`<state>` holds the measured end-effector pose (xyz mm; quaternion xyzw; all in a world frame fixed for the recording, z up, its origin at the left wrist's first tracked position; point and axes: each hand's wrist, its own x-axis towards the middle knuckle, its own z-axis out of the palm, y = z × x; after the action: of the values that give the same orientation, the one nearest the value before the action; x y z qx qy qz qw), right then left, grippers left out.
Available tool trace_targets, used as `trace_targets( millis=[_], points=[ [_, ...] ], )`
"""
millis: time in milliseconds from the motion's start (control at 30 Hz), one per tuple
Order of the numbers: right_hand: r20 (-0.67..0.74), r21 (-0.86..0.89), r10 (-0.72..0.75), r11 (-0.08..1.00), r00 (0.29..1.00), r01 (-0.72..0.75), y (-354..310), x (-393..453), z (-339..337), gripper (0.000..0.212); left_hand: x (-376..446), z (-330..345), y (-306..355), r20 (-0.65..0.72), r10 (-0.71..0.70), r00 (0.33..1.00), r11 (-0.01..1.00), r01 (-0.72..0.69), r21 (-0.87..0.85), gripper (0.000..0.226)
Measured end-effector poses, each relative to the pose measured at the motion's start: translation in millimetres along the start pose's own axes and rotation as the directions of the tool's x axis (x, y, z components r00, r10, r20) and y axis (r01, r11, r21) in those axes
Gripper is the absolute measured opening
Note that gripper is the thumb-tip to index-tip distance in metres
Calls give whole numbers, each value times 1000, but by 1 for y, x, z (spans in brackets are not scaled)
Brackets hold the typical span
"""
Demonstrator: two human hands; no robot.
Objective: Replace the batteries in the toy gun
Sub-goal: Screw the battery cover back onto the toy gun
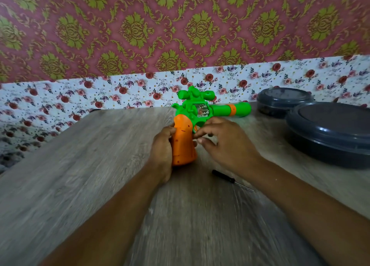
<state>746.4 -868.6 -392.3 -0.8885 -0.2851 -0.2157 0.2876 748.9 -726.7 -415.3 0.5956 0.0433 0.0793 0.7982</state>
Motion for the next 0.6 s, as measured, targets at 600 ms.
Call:
trace_targets(
  millis=[600],
  points=[
    [157, 81, 128, 987, 979, -141, 6, 1, -15, 22, 3, -7, 0, 58, -77, 995, 989, 84, -125, 39]
  ],
)
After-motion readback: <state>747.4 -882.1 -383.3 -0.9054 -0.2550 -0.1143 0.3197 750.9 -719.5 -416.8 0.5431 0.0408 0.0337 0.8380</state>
